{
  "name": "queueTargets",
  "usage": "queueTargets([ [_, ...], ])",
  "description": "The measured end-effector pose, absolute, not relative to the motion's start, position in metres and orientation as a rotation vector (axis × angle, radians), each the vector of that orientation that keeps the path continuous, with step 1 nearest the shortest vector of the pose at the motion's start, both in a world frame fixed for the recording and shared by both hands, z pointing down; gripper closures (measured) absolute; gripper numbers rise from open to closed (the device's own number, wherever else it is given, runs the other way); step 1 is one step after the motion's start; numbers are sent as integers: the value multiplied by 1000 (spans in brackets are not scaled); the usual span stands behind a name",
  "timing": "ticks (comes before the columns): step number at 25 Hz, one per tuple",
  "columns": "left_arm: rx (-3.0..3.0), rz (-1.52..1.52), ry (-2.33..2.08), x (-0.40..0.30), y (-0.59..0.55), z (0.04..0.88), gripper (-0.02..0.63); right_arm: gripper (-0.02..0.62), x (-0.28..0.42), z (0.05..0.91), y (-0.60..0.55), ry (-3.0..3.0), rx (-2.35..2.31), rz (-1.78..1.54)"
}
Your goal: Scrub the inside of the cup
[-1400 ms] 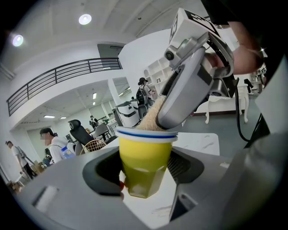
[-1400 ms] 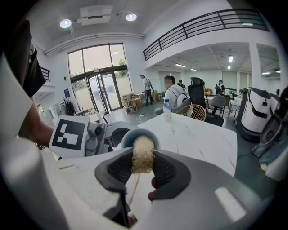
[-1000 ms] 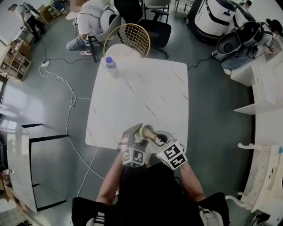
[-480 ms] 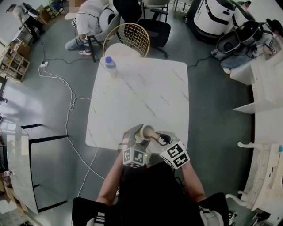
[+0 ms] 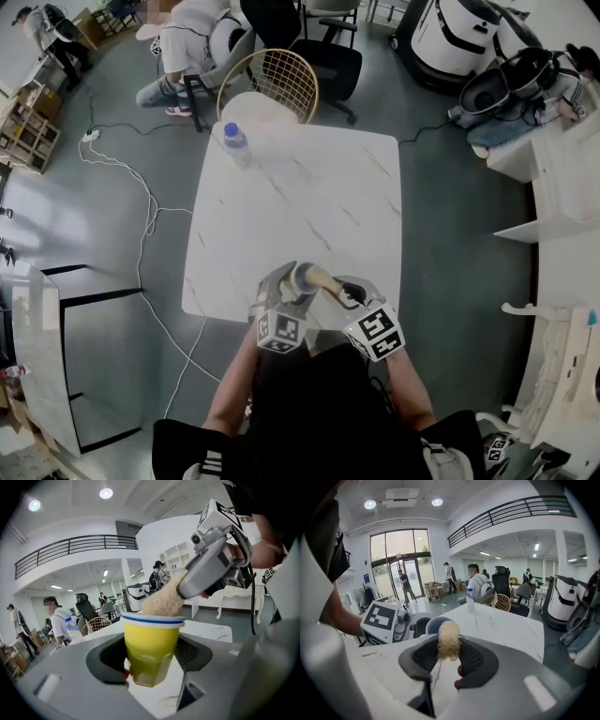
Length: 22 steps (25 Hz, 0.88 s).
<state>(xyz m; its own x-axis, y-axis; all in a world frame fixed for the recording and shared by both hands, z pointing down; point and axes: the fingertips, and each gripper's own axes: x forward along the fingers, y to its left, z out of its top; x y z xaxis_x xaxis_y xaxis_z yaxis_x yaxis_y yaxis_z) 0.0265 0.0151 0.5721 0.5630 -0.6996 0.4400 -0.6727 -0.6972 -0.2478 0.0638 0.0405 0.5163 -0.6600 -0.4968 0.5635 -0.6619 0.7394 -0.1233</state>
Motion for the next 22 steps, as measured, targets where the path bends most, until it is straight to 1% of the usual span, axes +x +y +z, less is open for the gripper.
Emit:
queueTargets([
  [11, -2764, -666, 1428, -8, -30, 579, 299, 488, 86, 517, -9, -2405, 1115, 455],
  [18, -2770, -605, 1543, -38, -74, 602, 299, 488, 75, 534, -41, -2361, 1147, 500],
  [22, -2788, -581, 1560, -42, -96, 611, 298, 488, 72, 544, -57, -2333, 1178, 533],
])
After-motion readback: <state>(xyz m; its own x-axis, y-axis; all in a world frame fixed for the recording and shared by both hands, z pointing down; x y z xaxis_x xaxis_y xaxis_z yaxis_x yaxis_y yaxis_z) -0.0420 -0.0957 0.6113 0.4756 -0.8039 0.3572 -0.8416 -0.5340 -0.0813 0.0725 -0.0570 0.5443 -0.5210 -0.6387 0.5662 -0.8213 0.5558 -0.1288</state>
